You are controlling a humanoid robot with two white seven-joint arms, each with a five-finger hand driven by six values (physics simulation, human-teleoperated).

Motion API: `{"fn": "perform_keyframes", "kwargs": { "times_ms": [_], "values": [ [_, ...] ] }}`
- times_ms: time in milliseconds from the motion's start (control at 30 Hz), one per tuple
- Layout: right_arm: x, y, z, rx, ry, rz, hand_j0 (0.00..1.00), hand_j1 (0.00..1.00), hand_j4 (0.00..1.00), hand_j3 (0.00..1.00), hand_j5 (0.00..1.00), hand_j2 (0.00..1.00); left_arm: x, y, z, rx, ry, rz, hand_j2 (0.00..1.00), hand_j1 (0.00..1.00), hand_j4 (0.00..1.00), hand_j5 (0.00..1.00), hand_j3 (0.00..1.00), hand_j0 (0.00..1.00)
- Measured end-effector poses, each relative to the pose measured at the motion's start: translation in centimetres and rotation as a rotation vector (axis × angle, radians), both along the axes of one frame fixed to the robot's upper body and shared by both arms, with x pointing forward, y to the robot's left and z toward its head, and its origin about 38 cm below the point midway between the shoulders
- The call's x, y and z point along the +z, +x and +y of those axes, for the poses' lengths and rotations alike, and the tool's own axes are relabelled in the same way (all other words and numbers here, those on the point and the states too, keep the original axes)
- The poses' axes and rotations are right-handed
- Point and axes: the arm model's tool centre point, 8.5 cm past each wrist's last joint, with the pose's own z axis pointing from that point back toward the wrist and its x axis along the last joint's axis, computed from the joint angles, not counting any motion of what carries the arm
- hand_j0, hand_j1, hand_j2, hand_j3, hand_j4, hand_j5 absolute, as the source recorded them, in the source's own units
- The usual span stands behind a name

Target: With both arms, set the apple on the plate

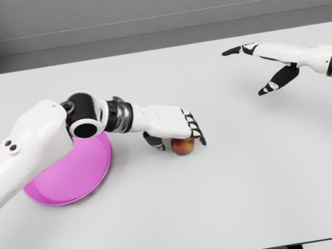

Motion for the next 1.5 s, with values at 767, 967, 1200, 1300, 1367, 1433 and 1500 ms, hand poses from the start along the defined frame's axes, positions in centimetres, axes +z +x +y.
{"fn": "perform_keyframes", "kwargs": {
  "times_ms": [767,967,1200,1300,1367,1433,1500],
  "values": [
    [-0.3,-0.1,0.0,0.000,-0.001,0.007,1.00,1.00,1.00,1.00,1.00,1.00,-0.4,-0.2,0.1,-0.006,0.018,0.004,0.40,0.40,0.40,0.40,0.40,0.40],
    [-0.3,-0.1,0.1,0.001,0.000,0.006,1.00,1.00,1.00,1.00,1.00,1.00,1.7,0.0,0.1,-0.021,-0.009,-0.019,0.32,0.32,0.32,0.32,0.32,0.32],
    [-0.1,0.0,0.0,0.000,-0.001,0.004,1.00,1.00,1.00,1.00,1.00,1.00,6.6,1.7,11.9,0.191,-0.073,-0.020,0.31,0.31,0.31,0.31,0.31,0.31],
    [-0.1,0.0,0.0,-0.001,-0.001,0.002,1.00,1.00,1.00,1.00,1.00,1.00,5.8,0.7,18.6,0.311,-0.025,0.001,0.31,0.31,0.31,0.31,0.31,0.31],
    [-0.1,0.0,0.0,-0.001,-0.001,0.004,1.00,1.00,1.00,1.00,1.00,1.00,6.0,0.3,21.5,0.364,0.003,-0.002,0.32,0.32,0.32,0.32,0.32,0.32],
    [-0.1,0.0,0.0,-0.002,-0.001,0.002,1.00,1.00,1.00,1.00,1.00,1.00,5.9,-0.2,23.2,0.394,0.021,0.001,0.37,0.37,0.37,0.37,0.37,0.37],
    [-0.1,0.0,0.0,-0.002,-0.001,0.004,1.00,1.00,1.00,1.00,1.00,1.00,6.1,-0.3,24.1,0.410,0.029,0.000,0.63,0.63,0.63,0.63,0.63,0.63]
  ]
}}
